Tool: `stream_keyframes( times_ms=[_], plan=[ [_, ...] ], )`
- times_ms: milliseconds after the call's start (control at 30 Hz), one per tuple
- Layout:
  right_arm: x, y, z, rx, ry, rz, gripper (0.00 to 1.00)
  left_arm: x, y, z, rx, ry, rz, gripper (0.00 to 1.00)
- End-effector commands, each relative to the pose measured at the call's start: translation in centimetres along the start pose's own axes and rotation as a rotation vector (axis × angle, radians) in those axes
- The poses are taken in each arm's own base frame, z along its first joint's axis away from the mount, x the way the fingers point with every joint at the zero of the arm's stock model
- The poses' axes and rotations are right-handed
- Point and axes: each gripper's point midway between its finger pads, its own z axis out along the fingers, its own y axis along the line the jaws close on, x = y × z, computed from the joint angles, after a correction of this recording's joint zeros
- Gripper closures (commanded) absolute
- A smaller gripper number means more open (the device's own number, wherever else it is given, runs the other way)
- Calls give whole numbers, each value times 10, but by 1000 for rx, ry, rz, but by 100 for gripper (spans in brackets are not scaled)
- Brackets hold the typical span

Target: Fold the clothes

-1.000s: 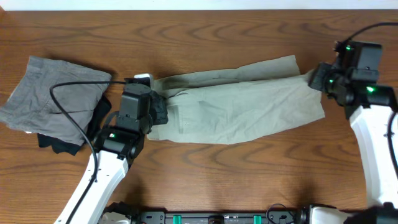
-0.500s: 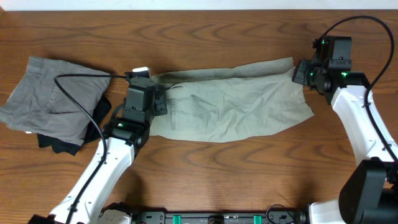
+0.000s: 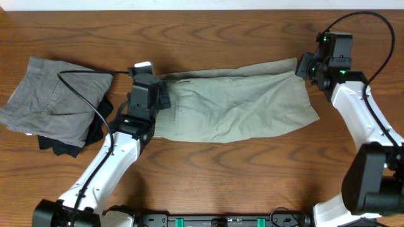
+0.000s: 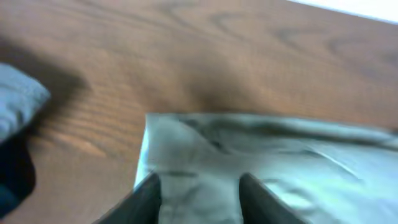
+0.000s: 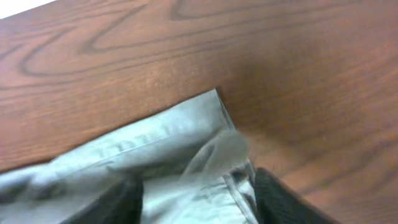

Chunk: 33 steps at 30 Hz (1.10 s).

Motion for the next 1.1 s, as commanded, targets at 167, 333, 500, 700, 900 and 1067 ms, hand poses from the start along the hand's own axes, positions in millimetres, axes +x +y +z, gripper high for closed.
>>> stream_keyframes(
  times_ms=[167, 333, 500, 700, 900, 1067],
  plan=[
    [11, 3, 5, 13, 54, -17, 35, 7, 1, 1, 9, 55, -3, 48],
    [39, 9, 2, -40, 175, -56, 41, 33, -9, -3, 84, 175, 8, 63],
    [68, 18, -6, -118, 298, -111, 49, 44, -18, -5, 141, 228, 10, 85],
    [93, 12, -12, -113, 396, -139, 51, 56, -26, -2, 187, 276, 18, 93],
    [105, 5, -9, -87, 419, -139, 51, 75, -33, 19, 216, 329, 29, 93],
    [125, -1, -7, -79, 459, -134, 51, 91, -35, 39, 223, 359, 35, 93]
  ],
)
